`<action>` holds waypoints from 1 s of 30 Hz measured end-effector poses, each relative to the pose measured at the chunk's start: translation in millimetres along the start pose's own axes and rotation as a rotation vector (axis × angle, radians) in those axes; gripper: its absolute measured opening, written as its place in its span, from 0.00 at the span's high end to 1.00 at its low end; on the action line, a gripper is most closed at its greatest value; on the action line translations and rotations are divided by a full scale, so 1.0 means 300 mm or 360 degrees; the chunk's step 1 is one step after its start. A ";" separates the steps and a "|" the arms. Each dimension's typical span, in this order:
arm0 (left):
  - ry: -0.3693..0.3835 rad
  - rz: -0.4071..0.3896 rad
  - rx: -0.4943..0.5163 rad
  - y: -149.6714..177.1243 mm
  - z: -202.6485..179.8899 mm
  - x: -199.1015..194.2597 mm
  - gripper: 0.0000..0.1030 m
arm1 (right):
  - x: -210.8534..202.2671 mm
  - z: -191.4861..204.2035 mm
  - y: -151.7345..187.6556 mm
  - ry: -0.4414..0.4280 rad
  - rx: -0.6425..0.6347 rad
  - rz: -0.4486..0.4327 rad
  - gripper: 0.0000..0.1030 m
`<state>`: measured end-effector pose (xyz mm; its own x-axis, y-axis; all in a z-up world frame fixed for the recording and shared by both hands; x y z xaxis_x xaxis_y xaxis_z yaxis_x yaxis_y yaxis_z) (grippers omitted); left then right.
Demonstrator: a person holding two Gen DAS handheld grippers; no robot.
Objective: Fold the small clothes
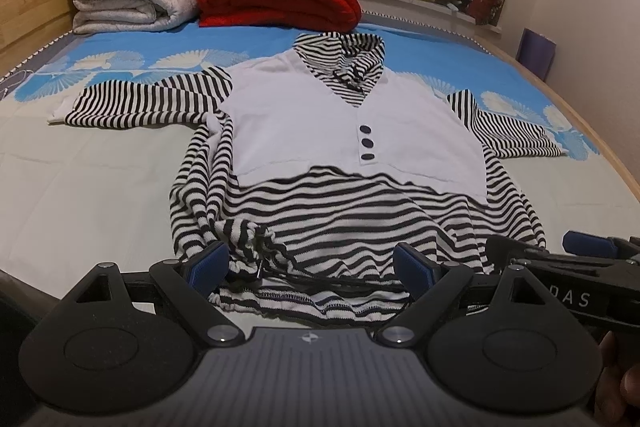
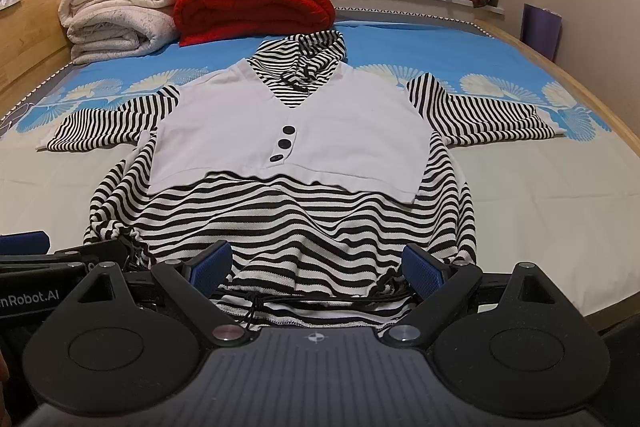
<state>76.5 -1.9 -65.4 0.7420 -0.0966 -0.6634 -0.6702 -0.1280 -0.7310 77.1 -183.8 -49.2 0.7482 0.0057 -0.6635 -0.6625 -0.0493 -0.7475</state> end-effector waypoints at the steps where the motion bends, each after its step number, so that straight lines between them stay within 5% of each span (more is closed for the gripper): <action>1: 0.0004 -0.0004 -0.0001 -0.006 0.002 -0.004 0.11 | 0.000 -0.001 0.002 0.0001 0.0001 0.0000 0.10; 7: 0.0024 -0.0044 0.0013 -0.126 0.037 -0.032 0.26 | 0.003 -0.017 -0.006 0.0007 0.0023 0.0007 0.12; 12: 0.0025 -0.0143 0.0012 -0.343 0.097 0.002 0.52 | -0.015 -0.038 -0.043 0.0000 0.0076 -0.0083 0.15; 16: -0.0014 -0.0196 -0.0026 -0.534 0.196 0.100 0.64 | -0.040 -0.069 -0.085 0.0042 0.0102 -0.0215 0.15; 23: -0.0150 -0.0168 -0.0266 -0.759 0.532 0.357 0.72 | -0.058 -0.139 -0.199 0.0086 0.0039 -0.0317 0.15; 30: -0.0352 -0.0106 -0.0637 -0.680 1.012 0.522 0.78 | 0.090 -0.065 -0.499 -0.0036 -0.0009 -0.0264 0.15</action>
<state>325.2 308.7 -68.6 0.7335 0.1320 -0.6667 -0.5305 -0.5020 -0.6831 197.3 -195.9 45.4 0.8463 0.0368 -0.5314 -0.5295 -0.0514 -0.8468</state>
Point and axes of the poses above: each gripper's, at about its wrist camera, not at the fingertips, and x roughly the way its jaws point, z to its left, y to its underside, the point moved 9 cm from there along x, roughly the way its jaws point, and after that the axes turned 5 degrees about y, right-handed, at the moved point
